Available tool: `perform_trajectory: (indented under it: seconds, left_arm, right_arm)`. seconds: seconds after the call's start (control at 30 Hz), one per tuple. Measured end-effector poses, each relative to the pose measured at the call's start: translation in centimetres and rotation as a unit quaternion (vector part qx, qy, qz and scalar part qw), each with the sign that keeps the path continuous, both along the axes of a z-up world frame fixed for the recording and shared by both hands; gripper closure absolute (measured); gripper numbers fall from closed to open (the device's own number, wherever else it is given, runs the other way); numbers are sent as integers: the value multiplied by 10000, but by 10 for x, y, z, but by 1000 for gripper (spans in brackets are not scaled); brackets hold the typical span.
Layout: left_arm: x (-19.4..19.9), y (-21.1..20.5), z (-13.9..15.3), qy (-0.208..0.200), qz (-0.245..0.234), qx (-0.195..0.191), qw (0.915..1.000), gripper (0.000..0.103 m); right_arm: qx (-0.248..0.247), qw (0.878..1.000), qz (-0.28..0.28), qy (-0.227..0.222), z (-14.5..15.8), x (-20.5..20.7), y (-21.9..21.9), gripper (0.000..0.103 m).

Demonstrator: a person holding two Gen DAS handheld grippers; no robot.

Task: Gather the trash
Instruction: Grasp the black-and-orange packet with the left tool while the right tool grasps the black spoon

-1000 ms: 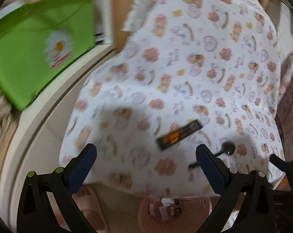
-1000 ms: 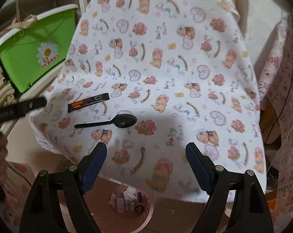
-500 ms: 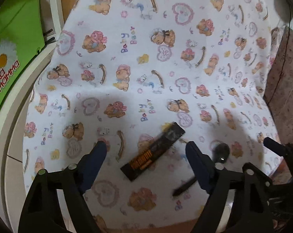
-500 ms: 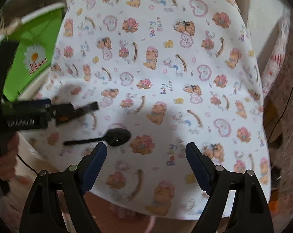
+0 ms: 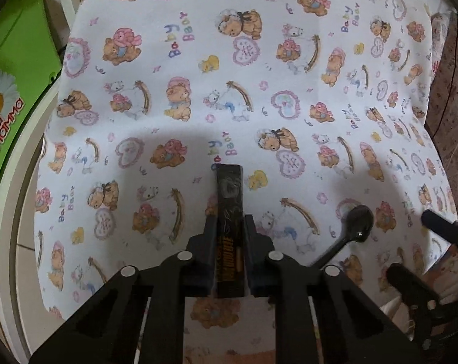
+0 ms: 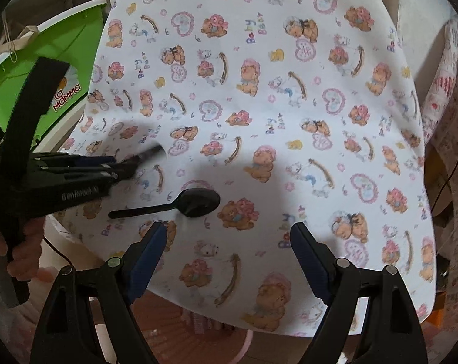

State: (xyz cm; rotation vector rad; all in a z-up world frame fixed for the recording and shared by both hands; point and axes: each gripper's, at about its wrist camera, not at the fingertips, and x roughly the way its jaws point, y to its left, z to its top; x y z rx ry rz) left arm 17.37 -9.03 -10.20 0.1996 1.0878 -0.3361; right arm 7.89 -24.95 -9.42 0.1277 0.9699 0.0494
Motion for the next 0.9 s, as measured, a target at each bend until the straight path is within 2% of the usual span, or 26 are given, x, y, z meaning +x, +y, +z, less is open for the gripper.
perform_trajectory:
  seconds: [0.17,0.27,0.4,0.47,0.6,0.8,0.9]
  left_arm:
    - [-9,13,25,-186,196,-318,9991,89]
    - [-20,29,48,-452,440,-577,9963,89]
    - [-35,49,76,-1167,735,-316,9899,88]
    - [-39,57,84,-1300,815,-301,9877,88]
    - [-42,59,84,-1294,895,-193,9874,87]
    - [-41,65,83,-1190,1021,-373,9869,87]
    - [-41,68,85,-1229,1095,-370,9857,87]
  right_arm:
    - [189,9996,108,-155,1,-5,8,18]
    - [307,9985,411,-194,3,-7,23,18]
    - [798,9952,558,135,-6,1,37,28]
    - [828,9950,516,219,-10,7,43,30]
    - [675,9972,288,105,-13,19,49,30]
    - [271,9996,17,-67,-19,36,55,30]
    - [-203,9997,46,-130,-22,42,67,30]
